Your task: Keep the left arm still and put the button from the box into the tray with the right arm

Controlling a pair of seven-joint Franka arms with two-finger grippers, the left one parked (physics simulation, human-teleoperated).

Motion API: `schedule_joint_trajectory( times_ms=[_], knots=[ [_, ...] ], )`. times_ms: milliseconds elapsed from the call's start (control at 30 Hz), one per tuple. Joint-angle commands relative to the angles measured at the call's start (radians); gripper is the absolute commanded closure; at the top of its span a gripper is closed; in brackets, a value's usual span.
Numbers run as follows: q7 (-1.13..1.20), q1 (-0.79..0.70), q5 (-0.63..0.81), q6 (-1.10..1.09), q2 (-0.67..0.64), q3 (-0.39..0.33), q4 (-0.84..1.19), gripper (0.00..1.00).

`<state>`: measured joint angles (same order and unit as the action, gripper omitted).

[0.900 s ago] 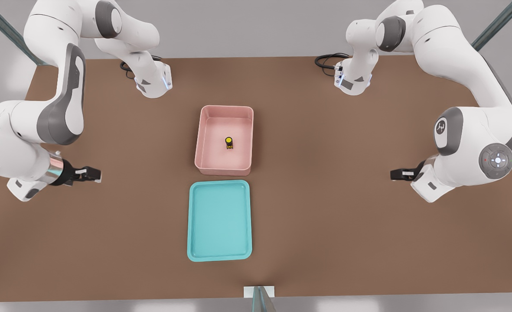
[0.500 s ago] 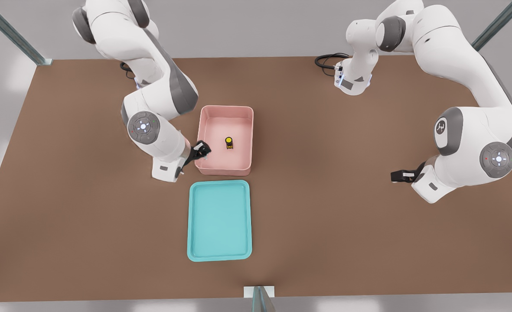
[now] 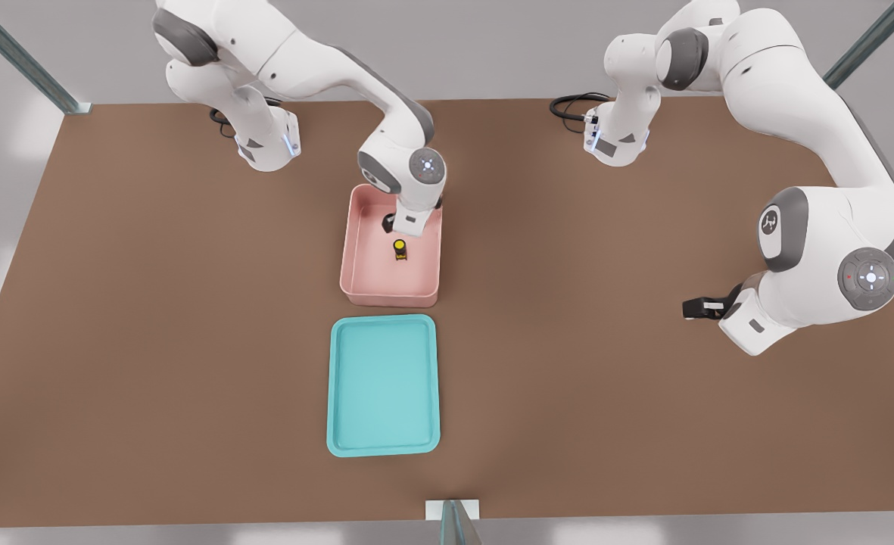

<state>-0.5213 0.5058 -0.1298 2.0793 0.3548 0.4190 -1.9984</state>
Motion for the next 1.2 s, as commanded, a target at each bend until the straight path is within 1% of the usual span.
schedule_joint_trajectory(
  times_ms=[0, 33, 167, 233, 267, 500, 600, 700, 800, 967, 1067, 1133, 1167],
  knots=[
    [-0.641, 0.020, -0.016, 0.281, -0.013, -0.049, -0.056, 0.00],
    [-0.643, 0.028, -0.014, 0.358, -0.034, -0.075, -0.132, 0.00],
    [-0.651, 0.040, -0.016, 0.372, -0.048, -0.108, -0.143, 0.00],
    [-0.658, 0.042, -0.016, 0.396, -0.045, -0.095, -0.143, 0.00],
    [-0.663, 0.042, -0.016, 0.481, -0.045, -0.094, -0.192, 0.00],
    [-0.663, 0.042, -0.016, 0.512, -0.025, -0.111, -0.203, 0.00],
    [-0.603, 0.042, -0.017, 0.539, -0.033, -0.135, -0.246, 0.00],
    [-0.595, 0.042, -0.024, 0.541, -0.031, -0.132, -0.250, 0.00],
    [-0.595, 0.043, -0.077, 0.542, -0.030, -0.129, -0.273, 0.00],
    [-0.597, 0.045, -0.097, 0.605, 0.000, -0.128, -0.296, 0.00],
    [-0.597, 0.045, -0.099, 0.607, 0.007, -0.128, -0.296, 0.01],
    [-0.599, 0.045, -0.099, 0.622, 0.019, -0.128, -0.296, 0.05],
    [-0.599, 0.045, -0.099, 0.622, 0.019, -0.128, -0.295, 0.10]
  ],
)
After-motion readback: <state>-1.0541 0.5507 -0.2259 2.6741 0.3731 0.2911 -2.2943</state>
